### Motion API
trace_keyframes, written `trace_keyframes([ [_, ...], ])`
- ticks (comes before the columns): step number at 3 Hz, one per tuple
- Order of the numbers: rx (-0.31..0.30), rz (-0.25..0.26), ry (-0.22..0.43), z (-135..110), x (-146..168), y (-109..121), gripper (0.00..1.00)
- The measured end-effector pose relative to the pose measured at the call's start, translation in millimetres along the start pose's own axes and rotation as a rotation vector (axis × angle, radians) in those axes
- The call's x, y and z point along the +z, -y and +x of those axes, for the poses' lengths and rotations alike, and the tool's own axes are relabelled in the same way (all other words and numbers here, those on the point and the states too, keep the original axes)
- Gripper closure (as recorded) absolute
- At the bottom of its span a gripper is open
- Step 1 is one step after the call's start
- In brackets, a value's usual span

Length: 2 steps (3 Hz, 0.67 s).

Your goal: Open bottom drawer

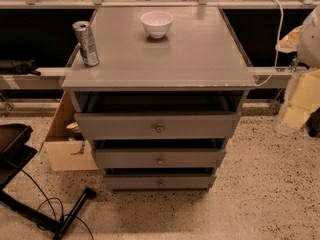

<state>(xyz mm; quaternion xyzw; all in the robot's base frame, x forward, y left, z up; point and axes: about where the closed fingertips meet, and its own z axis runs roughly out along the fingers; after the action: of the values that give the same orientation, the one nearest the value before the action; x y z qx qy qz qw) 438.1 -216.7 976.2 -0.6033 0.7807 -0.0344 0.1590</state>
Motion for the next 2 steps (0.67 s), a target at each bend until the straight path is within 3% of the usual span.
trace_keyframes([
  [1, 0.0, 0.0, 0.0, 0, 0, 0, 0.0],
  [2, 0.01, -0.001, -0.01, 3, 25, -9, 0.0],
])
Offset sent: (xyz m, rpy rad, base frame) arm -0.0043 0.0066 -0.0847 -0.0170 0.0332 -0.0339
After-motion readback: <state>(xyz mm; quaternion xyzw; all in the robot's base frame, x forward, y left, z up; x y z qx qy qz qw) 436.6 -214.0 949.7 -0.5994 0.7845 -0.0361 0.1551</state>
